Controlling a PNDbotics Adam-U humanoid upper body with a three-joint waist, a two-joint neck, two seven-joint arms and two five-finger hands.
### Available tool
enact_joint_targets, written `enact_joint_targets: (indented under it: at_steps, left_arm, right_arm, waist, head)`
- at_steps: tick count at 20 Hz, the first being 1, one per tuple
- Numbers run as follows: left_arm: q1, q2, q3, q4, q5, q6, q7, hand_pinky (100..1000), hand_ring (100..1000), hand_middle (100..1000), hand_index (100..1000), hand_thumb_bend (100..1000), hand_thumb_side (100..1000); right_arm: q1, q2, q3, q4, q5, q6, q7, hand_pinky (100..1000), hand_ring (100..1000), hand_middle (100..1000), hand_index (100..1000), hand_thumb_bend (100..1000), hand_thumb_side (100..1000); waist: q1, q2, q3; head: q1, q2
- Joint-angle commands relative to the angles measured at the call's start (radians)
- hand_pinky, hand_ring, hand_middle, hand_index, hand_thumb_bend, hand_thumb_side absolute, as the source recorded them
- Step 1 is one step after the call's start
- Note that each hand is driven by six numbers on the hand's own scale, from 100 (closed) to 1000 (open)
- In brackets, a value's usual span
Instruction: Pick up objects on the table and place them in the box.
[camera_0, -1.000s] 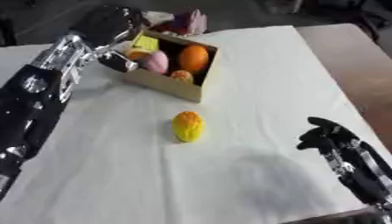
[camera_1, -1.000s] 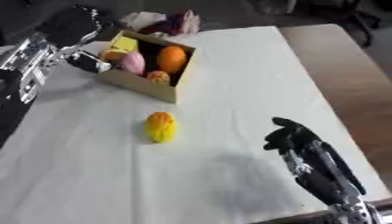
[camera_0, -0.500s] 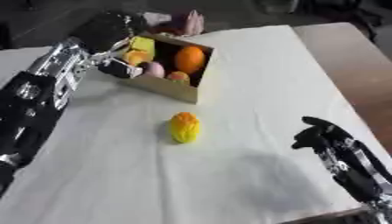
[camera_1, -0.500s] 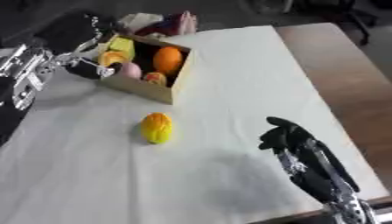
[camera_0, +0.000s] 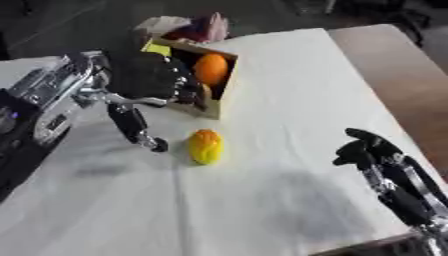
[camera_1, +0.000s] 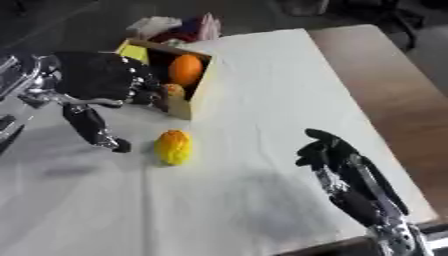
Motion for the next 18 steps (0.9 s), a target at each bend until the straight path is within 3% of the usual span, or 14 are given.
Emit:
enact_joint_targets:
  at_steps: [1, 7, 13, 15, 18]
  left_arm:
    - [-0.008, 0.007, 0.006, -0.007, 0.009, -0.024, -0.05, 799, 787, 783, 876, 487, 416]
    - [-0.01, -0.125, 0.003, 0.141, -0.052, -0.037, -0.109, 801, 786, 779, 872, 458, 411]
    - [-0.013, -0.185, 0.013, 0.268, -0.136, -0.079, -0.066, 794, 766, 757, 855, 429, 399]
    - [-0.01, -0.2, 0.019, 0.292, -0.155, -0.084, -0.043, 765, 707, 687, 803, 371, 365]
    - [-0.007, -0.21, 0.049, 0.284, -0.129, -0.07, 0.008, 668, 510, 477, 622, 105, 252]
  right_arm:
    - [-0.012, -0.011, -0.005, -0.019, 0.005, -0.002, -0.003, 704, 622, 617, 880, 100, 586]
    - [-0.015, -0.008, 0.001, -0.018, -0.001, -0.003, 0.002, 704, 621, 617, 880, 100, 588]
    - [-0.018, -0.006, 0.002, -0.018, -0.002, -0.002, 0.002, 704, 621, 616, 879, 100, 587]
    - [-0.019, -0.004, 0.002, -0.017, -0.002, -0.002, 0.002, 704, 620, 616, 879, 100, 587]
    - [-0.02, -0.003, 0.0, -0.017, -0.002, -0.002, 0.0, 704, 620, 616, 879, 100, 587]
  waist:
    - [-0.006, -0.015, -0.006]
    - [-0.014, -0.008, -0.013]
    - [-0.017, -0.005, -0.015]
    - [-0.019, -0.005, -0.016]
    - [-0.021, -0.005, -0.015]
  head:
    - [0.003, -0.007]
    - [0.014, -0.007]
    - [0.018, -0.01]
    - [0.02, -0.011]
    - [0.019, -0.013]
